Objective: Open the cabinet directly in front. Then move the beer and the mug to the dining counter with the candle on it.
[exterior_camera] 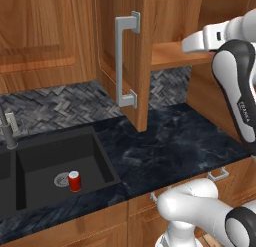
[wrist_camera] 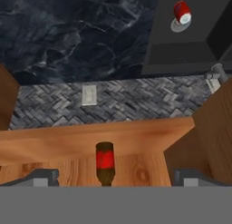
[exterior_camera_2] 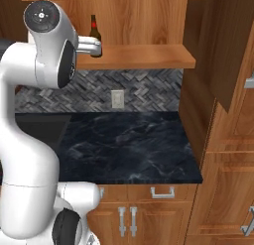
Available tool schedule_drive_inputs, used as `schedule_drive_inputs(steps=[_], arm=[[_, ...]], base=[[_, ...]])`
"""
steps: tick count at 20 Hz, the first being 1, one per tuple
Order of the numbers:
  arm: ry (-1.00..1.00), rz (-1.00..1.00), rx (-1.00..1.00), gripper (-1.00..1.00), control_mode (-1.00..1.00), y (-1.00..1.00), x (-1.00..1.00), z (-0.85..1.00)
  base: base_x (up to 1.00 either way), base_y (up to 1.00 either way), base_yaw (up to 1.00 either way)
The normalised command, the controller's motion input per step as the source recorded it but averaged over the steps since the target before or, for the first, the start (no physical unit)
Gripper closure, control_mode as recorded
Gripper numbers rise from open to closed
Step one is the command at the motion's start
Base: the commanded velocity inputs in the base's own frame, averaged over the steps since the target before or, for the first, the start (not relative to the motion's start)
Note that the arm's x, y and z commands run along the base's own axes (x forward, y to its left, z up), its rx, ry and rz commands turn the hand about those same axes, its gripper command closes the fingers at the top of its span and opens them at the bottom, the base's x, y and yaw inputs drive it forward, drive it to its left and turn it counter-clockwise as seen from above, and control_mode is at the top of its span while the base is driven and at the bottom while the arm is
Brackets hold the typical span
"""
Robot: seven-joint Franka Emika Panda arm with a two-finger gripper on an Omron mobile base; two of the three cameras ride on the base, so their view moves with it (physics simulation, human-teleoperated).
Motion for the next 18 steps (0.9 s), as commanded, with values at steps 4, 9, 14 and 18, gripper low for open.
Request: schedule_drive_inputs(steps=[4,9,14,18], arm=[[-0.16,0.0,0.0,-1.0,-1.0,0.13,0.29,0.0],[-0.06,0.0,0.0,-1.0,-1.0,0.14,0.31,0.0],[0.0,0.0,0.0,-1.0,-1.0,0.12,0.33,0.08],[0.0,0.0,0.0,-1.0,-1.0,0.01,0.28,0.17]], base=[[0.0,0.0,0.0],[0.0,0.0,0.0],[0.0,0.0,0.0],[0.0,0.0,0.0]])
